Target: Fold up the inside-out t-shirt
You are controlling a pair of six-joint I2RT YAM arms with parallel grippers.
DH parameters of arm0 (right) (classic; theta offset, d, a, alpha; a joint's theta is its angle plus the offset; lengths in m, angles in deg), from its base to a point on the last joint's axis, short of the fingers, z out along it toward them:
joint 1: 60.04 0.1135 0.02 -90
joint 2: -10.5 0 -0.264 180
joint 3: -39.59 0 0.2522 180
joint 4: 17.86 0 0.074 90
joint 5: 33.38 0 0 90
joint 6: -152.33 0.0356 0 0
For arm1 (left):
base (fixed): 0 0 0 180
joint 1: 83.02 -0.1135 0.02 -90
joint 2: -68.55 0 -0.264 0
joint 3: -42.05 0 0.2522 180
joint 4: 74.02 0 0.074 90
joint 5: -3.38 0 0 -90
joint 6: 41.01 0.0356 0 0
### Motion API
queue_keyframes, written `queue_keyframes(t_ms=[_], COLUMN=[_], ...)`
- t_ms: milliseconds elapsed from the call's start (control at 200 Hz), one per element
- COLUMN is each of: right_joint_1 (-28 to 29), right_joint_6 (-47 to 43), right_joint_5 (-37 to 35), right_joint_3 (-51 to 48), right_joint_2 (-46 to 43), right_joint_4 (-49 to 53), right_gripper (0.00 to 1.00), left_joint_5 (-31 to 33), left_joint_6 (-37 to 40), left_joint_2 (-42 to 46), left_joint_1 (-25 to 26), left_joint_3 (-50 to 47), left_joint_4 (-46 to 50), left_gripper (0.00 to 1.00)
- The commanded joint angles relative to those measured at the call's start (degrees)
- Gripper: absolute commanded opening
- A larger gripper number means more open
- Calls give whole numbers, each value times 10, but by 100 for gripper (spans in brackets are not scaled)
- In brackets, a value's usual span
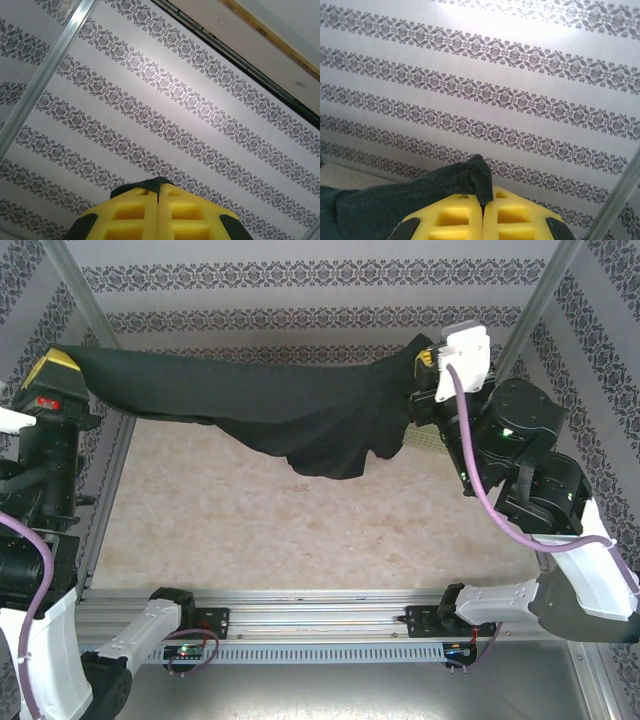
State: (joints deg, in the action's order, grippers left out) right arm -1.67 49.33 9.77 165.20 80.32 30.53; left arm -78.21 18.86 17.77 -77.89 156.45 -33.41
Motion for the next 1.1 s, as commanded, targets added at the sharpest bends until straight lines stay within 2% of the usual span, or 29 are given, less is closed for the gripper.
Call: queue_keyframes(t_ms=[0,170,330,535,669,774,844,899,954,1094], right_joint_1=[17,-8,-104,-188,-235,-249,-242,-228,-212,-151], right_joint_6=[-44,-58,31,24,8,2,-2,-10,-19,-32], right_joint_5=[-24,-48,45,98,99,109,111,108,99,88], right_joint_3=[-12,-45,-36,30,148,314,410,436,411,172], right_joint_2=[24,52,81,180,270,344,377,380,362,255], right_joint_4=[-11,-18,50,79,91,141,178,188,180,75], right_gripper=[0,0,0,0,0,0,0,0,0,0], left_joint_5=[15,38,67,34,-10,-53,-58,-61,-68,-71], left_joint_6=[27,22,8,-16,-21,-26,-19,-15,-10,-40], left_joint_2=[-14,-76,-176,-284,-386,-467,-483,-465,-426,-288], left_joint_1=[-6,-6,-11,-49,-82,-108,-116,-121,-123,-128], left_joint_3=[-49,-60,-20,61,194,366,423,408,348,90], left_joint_4=[-3,58,125,139,165,236,267,263,234,107], left_gripper=[0,0,0,0,0,0,0,0,0,0])
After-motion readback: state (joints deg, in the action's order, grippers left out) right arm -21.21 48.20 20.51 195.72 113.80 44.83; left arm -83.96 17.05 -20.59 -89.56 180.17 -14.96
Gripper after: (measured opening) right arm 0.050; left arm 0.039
